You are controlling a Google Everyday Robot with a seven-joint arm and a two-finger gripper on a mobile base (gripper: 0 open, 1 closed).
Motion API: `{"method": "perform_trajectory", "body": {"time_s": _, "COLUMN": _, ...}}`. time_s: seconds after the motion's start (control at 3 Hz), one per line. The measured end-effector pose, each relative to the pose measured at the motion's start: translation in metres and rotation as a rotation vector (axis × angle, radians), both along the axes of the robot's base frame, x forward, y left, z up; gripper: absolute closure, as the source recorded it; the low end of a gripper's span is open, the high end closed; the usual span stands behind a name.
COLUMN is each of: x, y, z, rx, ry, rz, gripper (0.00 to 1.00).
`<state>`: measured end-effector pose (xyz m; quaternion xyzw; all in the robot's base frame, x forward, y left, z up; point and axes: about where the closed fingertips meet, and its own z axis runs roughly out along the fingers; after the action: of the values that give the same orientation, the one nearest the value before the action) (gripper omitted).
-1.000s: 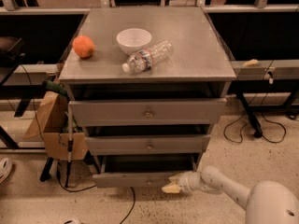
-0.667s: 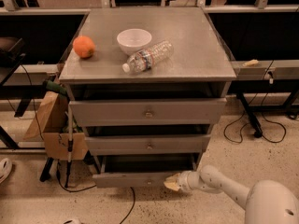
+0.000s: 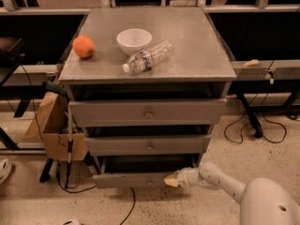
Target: Close bottom drawer
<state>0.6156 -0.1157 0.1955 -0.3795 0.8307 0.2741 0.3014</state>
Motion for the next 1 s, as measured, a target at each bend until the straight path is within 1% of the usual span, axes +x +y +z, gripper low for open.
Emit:
{"method": "perform_trajectory", "body": {"time_s": 0.33, "x": -0.0035, "y": -0.0003, "z": -0.0002, "rx": 0.000, "ry": 0.000, "rz": -0.001, "gripper": 0.81}}
{"method": "perform_trajectory", "body": {"time_s": 1.0, "x": 0.0024, "y": 0.0008, "z": -0.0028, "rx": -0.004, "ry": 0.016, "rz": -0.031, "gripper": 0.34}}
